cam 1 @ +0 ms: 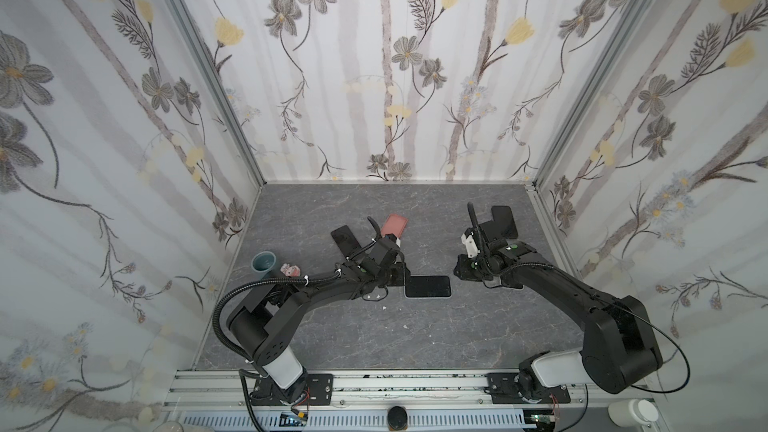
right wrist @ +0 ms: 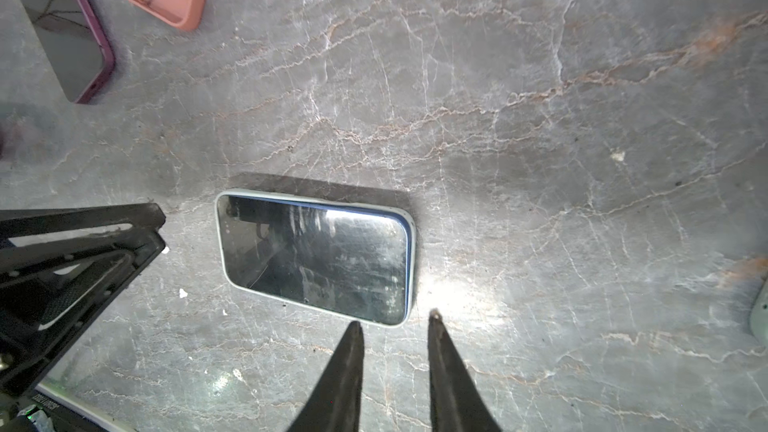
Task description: Put the phone into the phone case
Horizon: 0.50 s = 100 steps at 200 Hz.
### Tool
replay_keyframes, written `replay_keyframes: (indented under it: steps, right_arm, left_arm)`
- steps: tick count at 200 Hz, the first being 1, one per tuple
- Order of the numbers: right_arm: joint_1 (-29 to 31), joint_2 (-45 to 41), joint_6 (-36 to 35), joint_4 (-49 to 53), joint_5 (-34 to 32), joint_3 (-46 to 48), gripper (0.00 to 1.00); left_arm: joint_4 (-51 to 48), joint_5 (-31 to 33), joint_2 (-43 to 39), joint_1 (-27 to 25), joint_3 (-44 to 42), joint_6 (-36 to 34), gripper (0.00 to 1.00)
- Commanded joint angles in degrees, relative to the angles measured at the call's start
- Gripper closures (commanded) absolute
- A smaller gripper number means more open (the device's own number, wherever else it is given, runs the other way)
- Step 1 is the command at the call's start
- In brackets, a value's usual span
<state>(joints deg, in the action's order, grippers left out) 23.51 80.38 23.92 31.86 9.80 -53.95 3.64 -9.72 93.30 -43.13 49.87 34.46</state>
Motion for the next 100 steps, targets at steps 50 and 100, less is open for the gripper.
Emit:
replay_keyframes:
  steps: [50,100]
  right_arm:
    - [0.05,-1.49,-0.37,-1.81,-2.3,0.73,0.72]
    - [0.06,2.85,-0.24,-4.58,0.89,1.57,0.79]
  left_arm:
    - [0.94,1.52,-2.33,0.66,-1.15,-0.73,0.67]
    - [2.56,-1.02,1.11,0.68,-0.77,0.24,0.7]
